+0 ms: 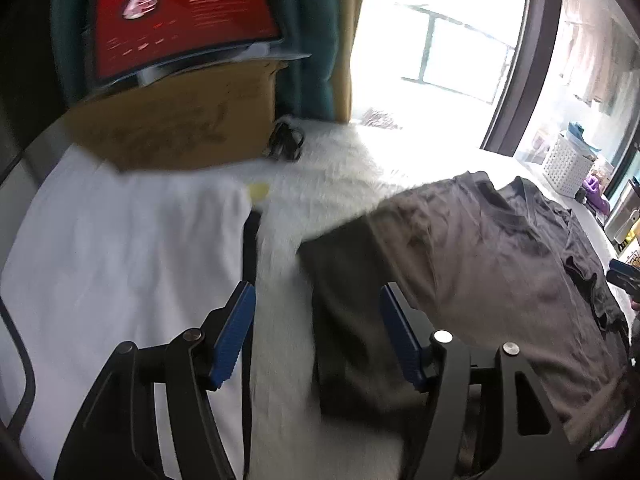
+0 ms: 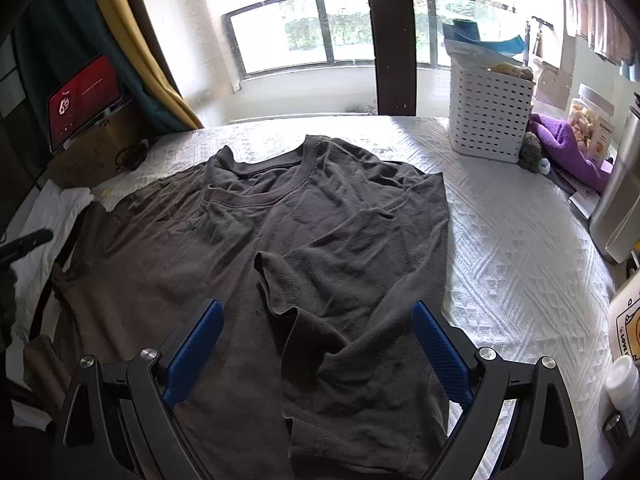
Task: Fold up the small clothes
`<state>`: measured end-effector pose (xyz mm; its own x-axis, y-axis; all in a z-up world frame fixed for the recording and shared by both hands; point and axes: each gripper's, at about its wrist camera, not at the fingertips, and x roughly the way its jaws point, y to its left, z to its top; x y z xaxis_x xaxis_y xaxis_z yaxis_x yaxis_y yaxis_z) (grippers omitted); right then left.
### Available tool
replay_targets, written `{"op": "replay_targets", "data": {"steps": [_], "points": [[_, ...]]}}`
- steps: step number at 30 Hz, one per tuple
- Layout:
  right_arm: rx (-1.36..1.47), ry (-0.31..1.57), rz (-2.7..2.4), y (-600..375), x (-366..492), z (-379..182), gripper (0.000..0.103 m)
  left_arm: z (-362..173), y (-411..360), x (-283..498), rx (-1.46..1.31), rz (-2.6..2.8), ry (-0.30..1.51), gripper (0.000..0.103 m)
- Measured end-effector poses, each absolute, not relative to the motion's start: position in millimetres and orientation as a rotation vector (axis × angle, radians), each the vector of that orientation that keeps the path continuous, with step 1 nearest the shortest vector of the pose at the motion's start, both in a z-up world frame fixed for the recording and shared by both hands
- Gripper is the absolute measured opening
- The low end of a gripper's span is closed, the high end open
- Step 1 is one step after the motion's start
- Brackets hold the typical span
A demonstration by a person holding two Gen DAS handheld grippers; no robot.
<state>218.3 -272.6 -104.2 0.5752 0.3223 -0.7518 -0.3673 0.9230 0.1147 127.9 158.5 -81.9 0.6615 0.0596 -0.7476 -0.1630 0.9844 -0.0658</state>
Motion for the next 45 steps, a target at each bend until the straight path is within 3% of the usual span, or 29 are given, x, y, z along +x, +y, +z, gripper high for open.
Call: {"op": "replay_targets", "data": {"steps": [11,12,13,16,25,33,41,45], "points": [[-0.043,0.880,0.332,-282,221,-104,0.096,-122,146,187,0.087,0.011,0.915,0.064],[-0.043,0.883,0.327,-282,222,-104,0.096,-126,150,188,0.071,0.016,0.926,0.055],[-0.043,0.886,0.324,-281,222,-105,0.096,-128,153,189,0.058,0.019,0.936,0.031],[-0.047,0.888,0.324,-279,222,-105,0.096,-129,163,186,0.026,0.033,0.937,0.009],[-0.049,0.875,0.347,-274,221,-102,0.096,-82,165,159,-0.024,0.139,0.766,0.006],[-0.020,0.849,0.364,-283,213,-99,0.096,-42,101,156,0.067,0.032,0.707,0.006],[0.041,0.826,0.365,-305,203,-98,0.096,-67,22,173,0.141,-0.186,0.809,0.006],[0.091,0.830,0.361,-316,202,-102,0.096,-109,-7,193,0.136,-0.244,0.970,0.007]]}}
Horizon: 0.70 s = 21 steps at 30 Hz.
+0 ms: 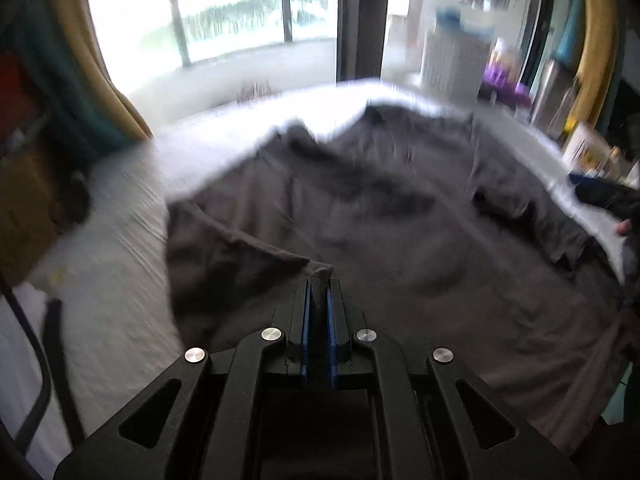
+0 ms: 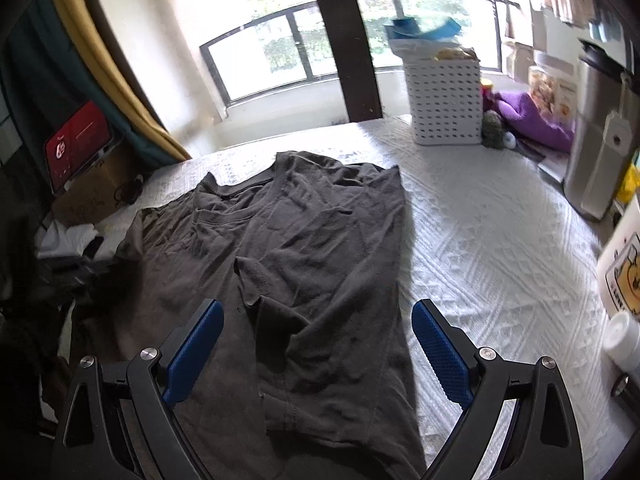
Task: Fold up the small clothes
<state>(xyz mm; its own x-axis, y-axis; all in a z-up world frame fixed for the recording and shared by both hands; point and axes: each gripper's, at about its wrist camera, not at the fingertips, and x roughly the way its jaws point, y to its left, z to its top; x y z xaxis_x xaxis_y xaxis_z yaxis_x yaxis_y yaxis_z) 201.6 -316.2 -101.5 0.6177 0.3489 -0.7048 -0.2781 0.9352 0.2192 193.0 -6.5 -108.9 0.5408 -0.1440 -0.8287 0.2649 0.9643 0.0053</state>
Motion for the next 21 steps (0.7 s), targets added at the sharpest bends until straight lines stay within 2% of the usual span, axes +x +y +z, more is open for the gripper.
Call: {"op": "replay_targets", "data": {"steps": [2,3,4,6,11,21], "points": [[0.098,0.828,0.356,-320,200,-101,0.096,-111,-7,192,0.128,-0.260,0.977,0.015],[0.097,0.826,0.356,-321,200,-101,0.096,-108,-2,191,0.107,-0.264,0.979,0.033],[0.095,0.827,0.356,-321,199,-101,0.096,-102,5,188,0.094,-0.254,0.970,0.055],[0.092,0.828,0.356,-321,200,-101,0.096,-91,14,181,0.084,-0.219,0.939,0.070],[0.095,0.825,0.364,-316,204,-102,0.096,-70,64,156,0.020,-0.087,0.895,0.070],[0.054,0.823,0.377,-294,205,-92,0.096,-105,96,136,-0.072,-0.137,0.962,0.070]]}}
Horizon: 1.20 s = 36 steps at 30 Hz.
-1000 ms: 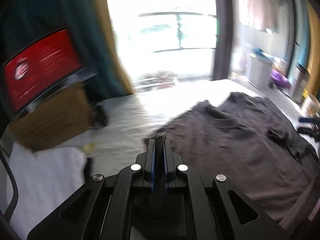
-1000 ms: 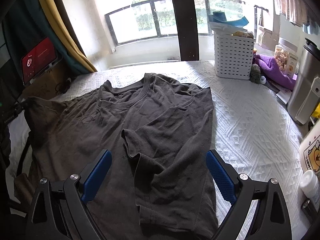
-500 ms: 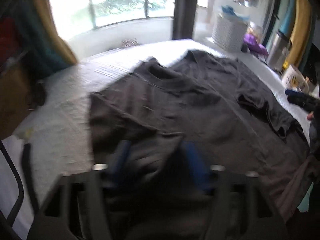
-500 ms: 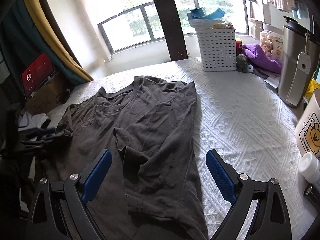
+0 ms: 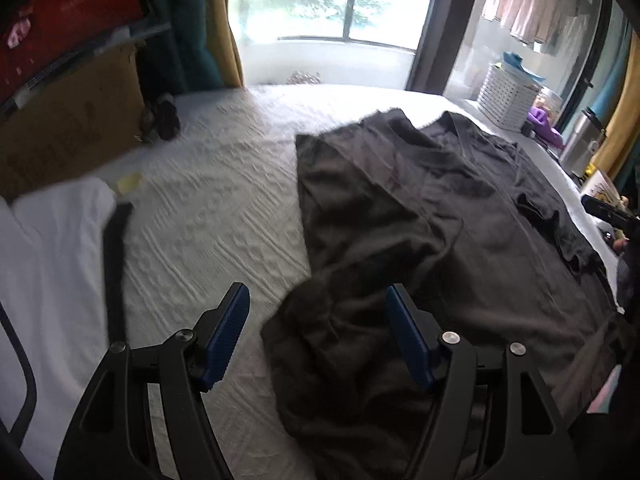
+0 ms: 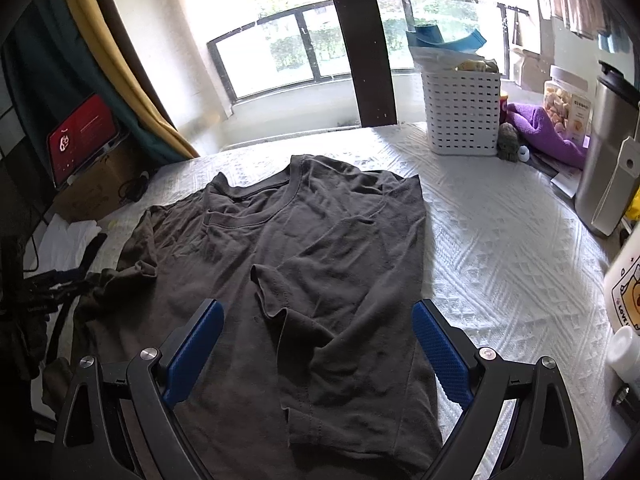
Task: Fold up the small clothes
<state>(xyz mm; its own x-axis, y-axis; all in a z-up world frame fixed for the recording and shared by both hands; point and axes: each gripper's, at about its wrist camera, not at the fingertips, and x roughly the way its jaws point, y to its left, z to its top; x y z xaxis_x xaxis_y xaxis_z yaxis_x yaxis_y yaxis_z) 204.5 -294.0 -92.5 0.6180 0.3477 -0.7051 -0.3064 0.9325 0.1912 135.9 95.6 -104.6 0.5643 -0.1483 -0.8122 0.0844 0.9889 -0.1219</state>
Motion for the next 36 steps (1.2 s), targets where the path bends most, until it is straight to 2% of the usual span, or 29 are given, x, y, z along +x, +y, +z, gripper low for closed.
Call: {"op": "replay_targets", "data": {"steps": [3,7,10,16,21,27,29,30,31,36], "points": [[0.051,0.824,0.363,-293,202,-91,0.096,-112,93,132,-0.072,-0.161,0.952,0.069],[0.045,0.821,0.357,-290,197,-88,0.096,-112,91,129,-0.051,-0.146,0.920,0.023],[0.041,0.816,0.358,-287,194,-86,0.096,-102,90,124,-0.046,-0.151,0.871,0.006],[0.029,0.812,0.366,-280,190,-83,0.096,-79,65,106,0.003,-0.214,0.806,0.006],[0.026,0.810,0.368,-278,188,-82,0.096,-87,31,93,0.035,-0.368,0.888,0.006],[0.029,0.810,0.360,-282,184,-82,0.096,-91,32,83,0.035,-0.356,0.963,0.009],[0.032,0.812,0.357,-283,185,-83,0.096,-85,38,77,0.051,-0.321,0.969,0.024],[0.033,0.813,0.356,-283,185,-84,0.096,-77,43,74,0.042,-0.316,0.953,0.038],[0.033,0.814,0.357,-282,185,-84,0.096,-72,47,71,0.035,-0.317,0.937,0.045],[0.025,0.816,0.375,-274,187,-85,0.096,-58,67,81,0.046,-0.249,0.853,0.059]]}}
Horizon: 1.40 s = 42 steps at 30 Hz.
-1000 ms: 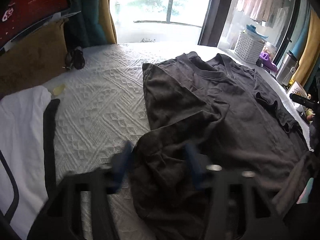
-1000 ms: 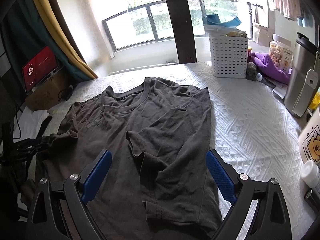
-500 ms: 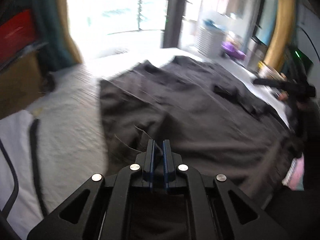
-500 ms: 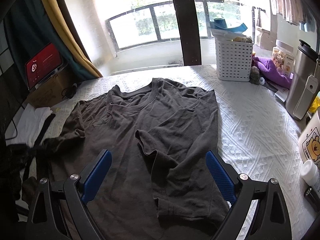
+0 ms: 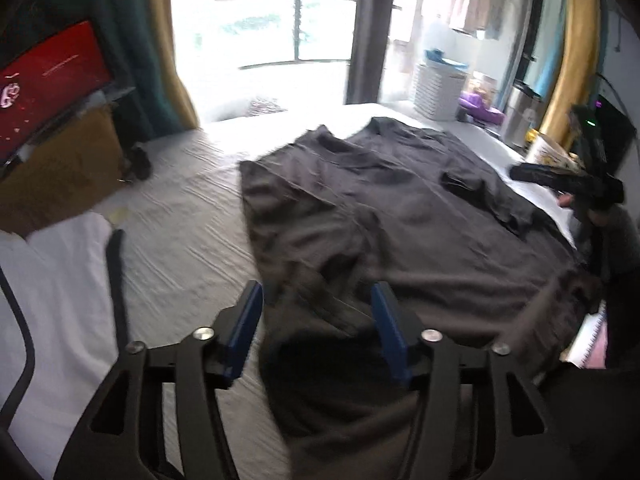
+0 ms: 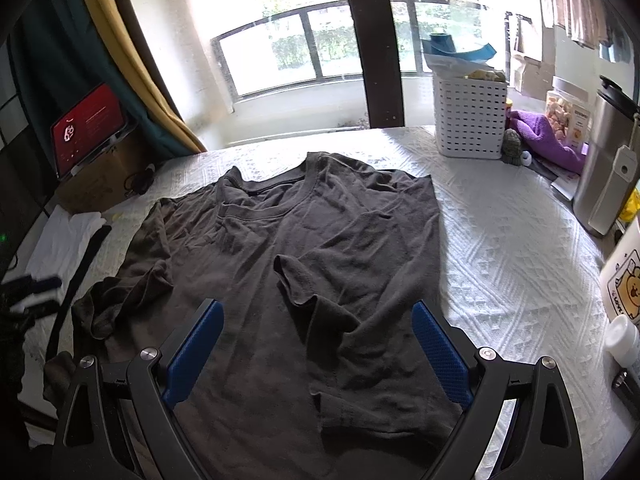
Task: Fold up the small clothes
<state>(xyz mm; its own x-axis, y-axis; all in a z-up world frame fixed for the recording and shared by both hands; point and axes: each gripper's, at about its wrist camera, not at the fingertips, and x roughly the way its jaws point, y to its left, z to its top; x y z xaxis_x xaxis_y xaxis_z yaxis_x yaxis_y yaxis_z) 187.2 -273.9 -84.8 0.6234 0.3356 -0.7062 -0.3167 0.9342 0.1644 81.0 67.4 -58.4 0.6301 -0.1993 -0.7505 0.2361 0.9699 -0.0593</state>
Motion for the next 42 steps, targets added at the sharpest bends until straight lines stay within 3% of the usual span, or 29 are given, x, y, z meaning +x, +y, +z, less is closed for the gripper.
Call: {"op": "replay_targets", "data": {"steps": [8,9,10,12,15,18,29,32,34,35,42], "points": [[0.019,0.810,0.369,-273,184,-82,0.096,-96,62,112,0.098,-0.292,0.900,0.058],[0.021,0.811,0.365,-274,183,-83,0.096,-102,60,113,0.106,-0.294,0.908,0.055],[0.024,0.813,0.360,-276,183,-83,0.096,-106,58,113,0.115,-0.298,0.911,0.037],[0.026,0.815,0.355,-278,182,-84,0.096,-108,57,110,0.125,-0.284,0.913,0.015],[0.029,0.817,0.352,-280,181,-85,0.096,-92,51,95,0.125,-0.328,0.854,0.008],[0.029,0.819,0.358,-278,183,-87,0.096,-81,38,79,0.102,-0.449,0.835,0.008],[0.037,0.817,0.376,-277,180,-89,0.096,-121,2,73,0.216,-0.555,1.082,0.010],[0.049,0.815,0.363,-285,179,-90,0.096,-111,12,72,0.233,-0.540,1.095,0.024],[0.058,0.815,0.355,-289,179,-91,0.096,-95,22,73,0.232,-0.528,1.066,0.052],[0.061,0.815,0.353,-290,179,-91,0.096,-87,26,74,0.225,-0.524,1.049,0.056],[0.075,0.808,0.354,-297,183,-91,0.096,-43,48,95,0.144,-0.521,0.911,0.057]]}}
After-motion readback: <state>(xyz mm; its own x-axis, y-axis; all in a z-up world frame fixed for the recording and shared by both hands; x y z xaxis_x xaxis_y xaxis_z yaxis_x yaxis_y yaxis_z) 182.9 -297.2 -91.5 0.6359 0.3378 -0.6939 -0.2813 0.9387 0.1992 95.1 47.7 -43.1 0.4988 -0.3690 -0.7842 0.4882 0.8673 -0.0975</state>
